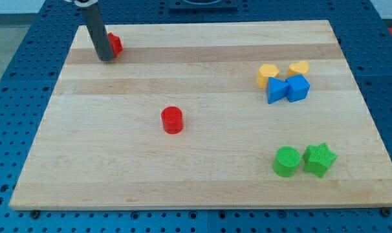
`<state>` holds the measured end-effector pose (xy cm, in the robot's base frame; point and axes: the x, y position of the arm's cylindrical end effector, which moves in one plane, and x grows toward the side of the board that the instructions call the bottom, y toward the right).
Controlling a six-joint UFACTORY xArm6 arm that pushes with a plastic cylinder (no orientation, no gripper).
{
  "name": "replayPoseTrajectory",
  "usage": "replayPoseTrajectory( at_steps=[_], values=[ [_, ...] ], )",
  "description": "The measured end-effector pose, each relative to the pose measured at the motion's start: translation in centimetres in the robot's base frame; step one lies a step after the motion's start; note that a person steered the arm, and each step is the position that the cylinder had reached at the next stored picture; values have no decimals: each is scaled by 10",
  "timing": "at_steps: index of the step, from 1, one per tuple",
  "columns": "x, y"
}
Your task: Move the red star to the top left corner
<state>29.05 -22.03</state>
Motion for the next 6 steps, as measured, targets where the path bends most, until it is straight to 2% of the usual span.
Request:
replayPoseTrajectory(
  at_steps=[1,2,3,4,6],
  values=[
    [-22,-14],
    [-3,-2],
    [7,47],
    [-20,61],
    [-32,-12]
  ],
)
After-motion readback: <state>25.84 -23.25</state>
